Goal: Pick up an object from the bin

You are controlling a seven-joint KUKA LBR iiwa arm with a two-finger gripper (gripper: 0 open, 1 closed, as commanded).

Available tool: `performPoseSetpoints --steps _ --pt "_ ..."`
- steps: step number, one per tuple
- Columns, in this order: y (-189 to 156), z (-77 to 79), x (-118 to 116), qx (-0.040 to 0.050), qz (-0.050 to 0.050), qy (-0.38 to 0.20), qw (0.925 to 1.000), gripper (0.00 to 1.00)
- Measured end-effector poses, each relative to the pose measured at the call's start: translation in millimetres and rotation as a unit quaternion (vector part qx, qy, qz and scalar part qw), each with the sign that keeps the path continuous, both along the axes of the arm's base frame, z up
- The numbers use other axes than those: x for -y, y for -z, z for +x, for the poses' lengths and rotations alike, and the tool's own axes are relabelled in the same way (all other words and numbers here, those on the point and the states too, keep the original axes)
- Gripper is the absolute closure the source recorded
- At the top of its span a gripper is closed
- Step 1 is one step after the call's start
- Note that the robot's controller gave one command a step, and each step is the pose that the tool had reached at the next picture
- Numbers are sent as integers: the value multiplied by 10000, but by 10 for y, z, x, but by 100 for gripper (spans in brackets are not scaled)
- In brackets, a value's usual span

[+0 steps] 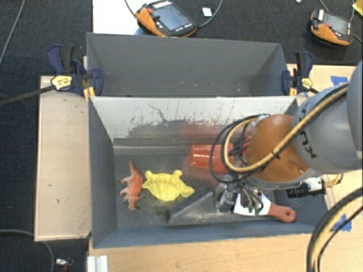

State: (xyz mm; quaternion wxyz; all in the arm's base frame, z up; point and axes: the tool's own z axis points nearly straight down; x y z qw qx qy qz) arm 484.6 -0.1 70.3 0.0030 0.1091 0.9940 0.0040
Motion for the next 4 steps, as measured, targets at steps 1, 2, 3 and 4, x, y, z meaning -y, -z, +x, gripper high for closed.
performPoseSetpoints --steps 1,2,3,4 --pt "0 0 0 0 0 3 10000 100" --pt "-179 -33 -5 -58 5 1 10000 100" --pt "-635 -10 -1 -19 2 -3 10000 100" --pt "-1062 -3 8 -9 -5 -13 10000 100"
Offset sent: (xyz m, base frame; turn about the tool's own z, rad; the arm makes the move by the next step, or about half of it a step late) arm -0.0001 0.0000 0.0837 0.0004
